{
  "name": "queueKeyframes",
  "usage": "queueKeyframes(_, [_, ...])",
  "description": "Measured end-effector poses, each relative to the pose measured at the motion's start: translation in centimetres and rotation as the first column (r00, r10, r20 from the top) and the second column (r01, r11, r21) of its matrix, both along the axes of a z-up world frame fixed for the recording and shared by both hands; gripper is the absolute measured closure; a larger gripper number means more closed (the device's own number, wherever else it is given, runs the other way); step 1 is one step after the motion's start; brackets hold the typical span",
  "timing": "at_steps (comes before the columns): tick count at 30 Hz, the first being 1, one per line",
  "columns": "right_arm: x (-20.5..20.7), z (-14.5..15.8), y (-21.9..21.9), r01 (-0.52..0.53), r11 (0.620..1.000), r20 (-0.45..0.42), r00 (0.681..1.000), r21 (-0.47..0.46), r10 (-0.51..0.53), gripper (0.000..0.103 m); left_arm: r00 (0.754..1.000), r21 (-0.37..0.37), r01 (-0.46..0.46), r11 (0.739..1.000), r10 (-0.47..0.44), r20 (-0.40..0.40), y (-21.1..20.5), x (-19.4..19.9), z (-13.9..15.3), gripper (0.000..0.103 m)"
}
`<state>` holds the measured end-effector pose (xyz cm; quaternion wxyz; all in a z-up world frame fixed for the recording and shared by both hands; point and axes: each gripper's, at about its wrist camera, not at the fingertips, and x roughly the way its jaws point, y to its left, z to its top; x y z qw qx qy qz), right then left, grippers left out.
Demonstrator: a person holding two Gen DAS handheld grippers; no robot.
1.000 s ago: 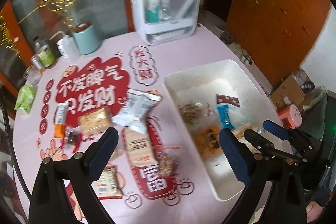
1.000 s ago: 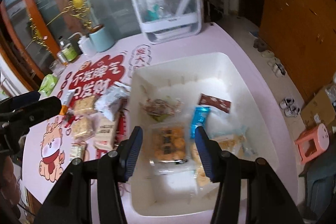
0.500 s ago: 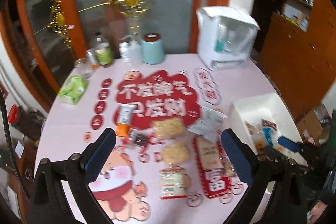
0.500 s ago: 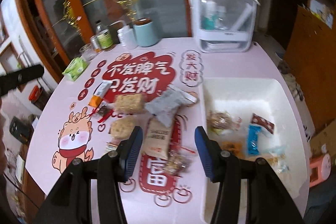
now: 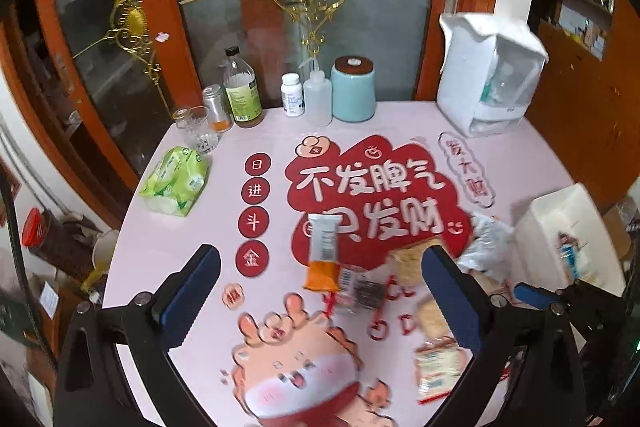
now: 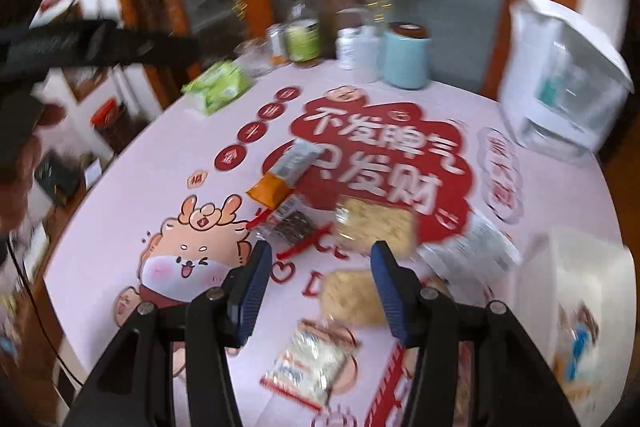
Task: Organize snacks
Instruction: 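Grasp the orange-and-white bar with the left tool while the right tool grasps the dark red-labelled packet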
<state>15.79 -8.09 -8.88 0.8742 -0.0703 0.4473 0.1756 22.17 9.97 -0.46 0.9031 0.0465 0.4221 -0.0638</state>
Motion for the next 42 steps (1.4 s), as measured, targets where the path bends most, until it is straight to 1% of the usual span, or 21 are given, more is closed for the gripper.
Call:
queueKeyframes(3, [2.4,-2.8,2.2,-0.061,0.998,-0.033,0.998,-0.009,0.06,0.051,0.999,0.008,0.025,1.0,-0.025,-0.044,0.4,3.0,-2.4,0.003])
queueKeyframes(4, [3.1,-3.6,2.6,-0.079,0.997,-0.048,0.996,0.006,0.08,0.051,0.996,0.003,0.036,0.999,-0.036,-0.078,0.6,4.7,-3.9,0.003])
queueKeyframes(5, [4.1,-4.6,3.1,-0.104,0.994,-0.069,0.992,0.021,0.105,0.051,0.995,0.003,0.037,0.999,-0.037,-0.096,0.7,5.4,-4.7,0.003])
queueKeyframes(7, [5.2,-6.1,3.9,-0.137,0.99,-0.093,0.986,0.027,0.139,0.051,0.987,-0.008,0.058,0.998,-0.059,-0.146,0.8,7.6,-7.3,0.003])
queueKeyframes(11, [7.6,-9.3,5.3,-0.202,0.979,-0.144,0.969,0.003,0.2,0.051,0.971,0.001,0.074,0.997,-0.071,-0.226,0.6,11.2,-12.1,0.003])
queueKeyframes(12, [7.8,-9.6,5.4,-0.214,0.977,-0.149,0.966,0.001,0.212,0.051,0.964,0.004,0.078,0.997,-0.074,-0.257,0.5,12.3,-13.6,0.003])
queueKeyframes(14, [8.5,-10.6,5.9,-0.242,0.97,-0.166,0.957,-0.014,0.236,0.051,0.949,0.002,0.078,0.997,-0.074,-0.306,0.4,13.7,-15.9,0.007])
queueKeyframes(19, [9.2,-11.8,6.7,-0.292,0.954,-0.16,0.947,-0.072,0.278,0.05,0.921,-0.013,0.084,0.996,-0.082,-0.38,-0.2,15.7,-19.7,0.007])
queueKeyframes(22, [9.2,-12.0,7.2,-0.336,0.937,-0.165,0.934,-0.1,0.317,0.05,0.909,-0.03,0.085,0.996,-0.09,-0.407,-0.7,16.3,-21.0,0.007])
queueKeyframes(25, [9.1,-11.9,7.5,-0.377,0.917,-0.176,0.919,-0.129,0.353,0.05,0.898,-0.031,0.076,0.997,-0.082,-0.432,-1.1,16.8,-22.0,0.007])
queueKeyframes(30, [8.5,-12.0,8.3,-0.486,0.85,-0.216,0.869,-0.205,0.445,0.05,0.887,-0.019,0.067,0.998,-0.069,-0.457,-1.3,17.2,-23.1,0.007])
queueKeyframes(32, [8.6,-11.7,8.4,-0.509,0.836,-0.238,0.855,-0.207,0.461,0.05,0.885,-0.019,0.065,0.998,-0.066,-0.461,-1.3,17.4,-23.4,0.007])
queueKeyframes(33, [8.7,-11.5,8.3,-0.518,0.829,-0.247,0.849,-0.211,0.467,0.045,0.883,-0.022,0.063,0.998,-0.066,-0.465,-1.3,17.4,-23.5,0.007])
queueKeyframes(34, [8.7,-11.3,8.2,-0.523,0.825,-0.244,0.847,-0.217,0.473,0.033,0.882,-0.027,0.062,0.998,-0.068,-0.466,-1.3,17.4,-23.5,0.007])
queueKeyframes(35, [8.8,-11.0,8.1,-0.526,0.821,-0.234,0.846,-0.222,0.479,0.027,0.882,-0.033,0.061,0.998,-0.069,-0.466,-1.2,17.4,-23.6,0.007])
queueKeyframes(36, [8.7,-10.9,8.0,-0.53,0.817,-0.23,0.844,-0.227,0.484,0.017,0.882,-0.035,0.06,0.998,-0.069,-0.466,-1.2,17.4,-23.6,0.007])
queueKeyframes(38, [9.1,-11.3,7.6,-0.541,0.807,-0.25,0.837,-0.237,0.487,0.015,0.884,-0.036,0.057,0.998,-0.067,-0.463,-1.2,17.5,-23.7,0.007])
queueKeyframes(39, [9.2,-11.7,7.5,-0.547,0.8,-0.262,0.833,-0.248,0.488,0.015,0.884,-0.035,0.055,0.998,-0.065,-0.463,-1.0,17.5,-23.7,0.01])
queueKeyframes(40, [9.2,-12.2,7.6,-0.555,0.789,-0.269,0.828,-0.262,0.493,0.015,0.883,-0.036,0.055,0.998,-0.066,-0.465,-0.9,17.4,-23.8,0.019])
queueKeyframes(41, [9.1,-12.5,7.7,-0.556,0.782,-0.267,0.828,-0.282,0.492,0.015,0.882,-0.029,0.055,0.998,-0.063,-0.466,-0.8,17.4,-23.8,0.02])
queueKeyframes(42, [8.9,-12.9,7.8,-0.555,0.774,-0.262,0.83,-0.305,0.492,0.015,0.888,-0.014,0.06,0.998,-0.06,-0.455,-0.7,17.2,-23.6,0.026])
